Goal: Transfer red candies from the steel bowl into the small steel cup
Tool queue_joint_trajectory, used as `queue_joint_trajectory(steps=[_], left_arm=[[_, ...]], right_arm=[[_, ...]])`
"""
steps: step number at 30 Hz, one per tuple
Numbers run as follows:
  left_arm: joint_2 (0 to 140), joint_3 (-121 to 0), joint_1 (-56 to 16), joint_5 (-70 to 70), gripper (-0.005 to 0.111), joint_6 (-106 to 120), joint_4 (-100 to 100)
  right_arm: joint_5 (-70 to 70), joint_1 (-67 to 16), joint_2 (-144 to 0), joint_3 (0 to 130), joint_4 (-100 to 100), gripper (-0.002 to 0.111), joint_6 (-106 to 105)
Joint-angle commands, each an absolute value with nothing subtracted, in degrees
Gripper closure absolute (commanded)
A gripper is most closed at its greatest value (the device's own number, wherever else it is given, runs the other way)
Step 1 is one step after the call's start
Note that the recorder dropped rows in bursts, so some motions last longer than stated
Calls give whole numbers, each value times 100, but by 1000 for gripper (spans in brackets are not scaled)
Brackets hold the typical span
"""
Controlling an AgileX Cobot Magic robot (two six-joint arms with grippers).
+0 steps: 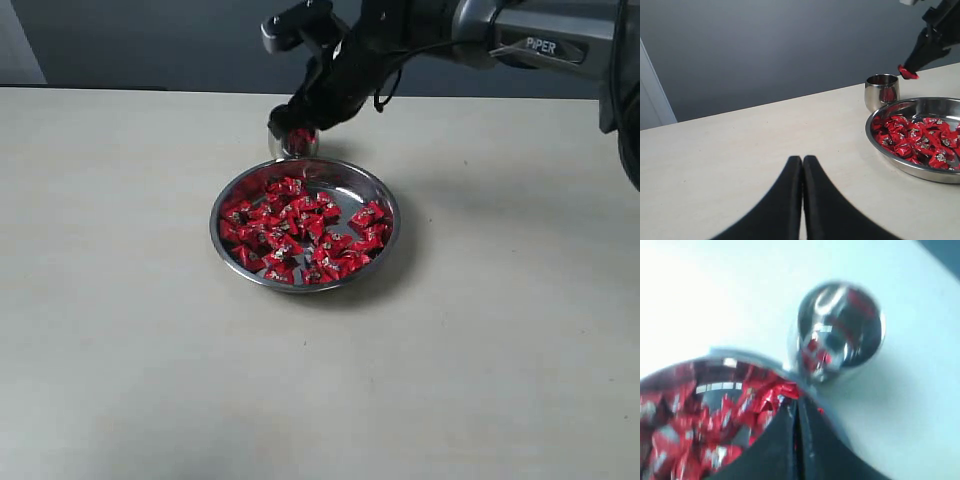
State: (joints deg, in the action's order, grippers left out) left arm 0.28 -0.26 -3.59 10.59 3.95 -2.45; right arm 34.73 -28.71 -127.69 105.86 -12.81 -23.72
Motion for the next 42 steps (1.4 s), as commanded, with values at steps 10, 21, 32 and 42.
queue_joint_trajectory(steps=[10,21,32,42], left_arm=[[0,0,-356,1033,105,384,-245],[0,0,-356,1033,105,384,-245],[0,0,-356,1033,105,384,-245],[0,0,-356,1033,105,384,-245]], right_arm=[[1355,-2860,-13192,10597,-1867,108,-2336],[940,-2849,-13289,10597,-1876,108,-2073],[2393,-2691,-12984,10597,-2091,70,-1728],[6028,-2722,-13061,10597,-2061,70,-2058]])
